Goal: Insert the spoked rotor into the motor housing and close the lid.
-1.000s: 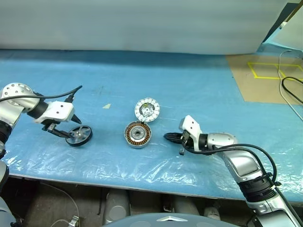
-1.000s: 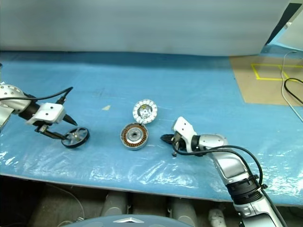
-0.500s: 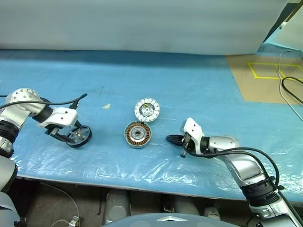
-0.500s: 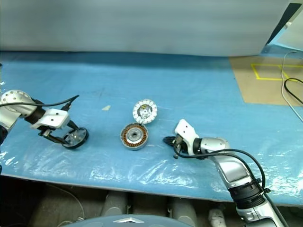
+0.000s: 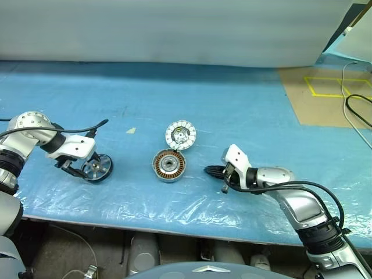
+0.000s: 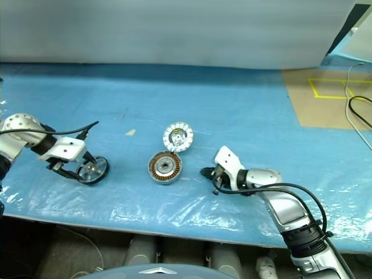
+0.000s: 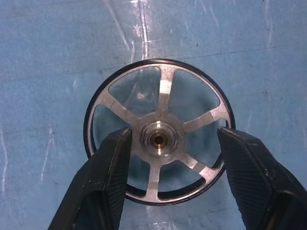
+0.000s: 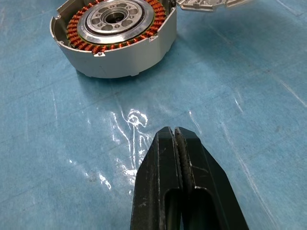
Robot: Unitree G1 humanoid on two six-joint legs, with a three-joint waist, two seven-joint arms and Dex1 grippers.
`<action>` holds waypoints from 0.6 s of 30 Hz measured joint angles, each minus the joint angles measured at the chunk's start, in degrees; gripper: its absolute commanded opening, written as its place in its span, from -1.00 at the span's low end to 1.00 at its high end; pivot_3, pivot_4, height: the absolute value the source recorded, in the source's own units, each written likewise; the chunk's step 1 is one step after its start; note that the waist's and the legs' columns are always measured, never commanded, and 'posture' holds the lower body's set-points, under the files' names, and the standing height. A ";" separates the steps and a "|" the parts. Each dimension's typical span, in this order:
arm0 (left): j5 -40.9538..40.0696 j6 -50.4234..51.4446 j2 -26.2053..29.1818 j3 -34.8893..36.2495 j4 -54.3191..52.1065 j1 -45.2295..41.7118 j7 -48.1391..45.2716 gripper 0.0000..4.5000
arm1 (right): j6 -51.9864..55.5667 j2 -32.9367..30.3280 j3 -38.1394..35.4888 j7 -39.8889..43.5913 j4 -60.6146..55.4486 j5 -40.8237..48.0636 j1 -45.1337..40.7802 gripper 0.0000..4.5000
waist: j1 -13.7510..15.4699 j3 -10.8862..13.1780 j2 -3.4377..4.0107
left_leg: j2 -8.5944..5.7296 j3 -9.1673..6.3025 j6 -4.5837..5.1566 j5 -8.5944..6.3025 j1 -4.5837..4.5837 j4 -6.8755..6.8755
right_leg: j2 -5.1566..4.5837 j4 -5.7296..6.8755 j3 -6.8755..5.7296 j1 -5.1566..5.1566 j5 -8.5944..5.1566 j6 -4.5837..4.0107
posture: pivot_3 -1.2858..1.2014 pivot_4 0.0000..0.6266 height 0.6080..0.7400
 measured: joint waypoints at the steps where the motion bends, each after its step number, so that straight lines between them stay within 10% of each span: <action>1: 0.13 -0.03 -0.03 0.08 -0.01 0.26 0.00 0.32 | 0.07 -0.01 -0.09 -0.02 0.00 0.03 0.00 -1.00 | 0.00 0.00 0.00 | 0.00 0.00 0.00 0.00 0.00 0.00 | 0.00 0.00 0.00 0.00 0.00 0.00 | 0.03 -0.52 1.00; 10: 2.70 -0.44 -1.47 1.99 0.00 1.13 0.00 0.32 | 0.94 -0.15 -0.33 -0.20 -0.48 0.10 -0.01 -1.00 | 0.01 0.00 0.00 | 0.00 0.00 0.00 0.00 0.01 0.01 | 0.00 0.01 0.00 0.02 0.00 0.00 | 0.03 -0.52 1.00; 18: 4.93 -0.89 -2.23 6.35 0.20 1.63 0.09 -0.26 | 0.85 -0.14 -0.31 -0.26 -0.42 0.09 -0.08 -1.00 | 0.03 -0.01 0.01 | -0.01 0.00 0.00 0.00 0.06 0.01 | -0.01 0.01 0.00 0.06 0.00 0.00 | 0.03 -0.52 1.00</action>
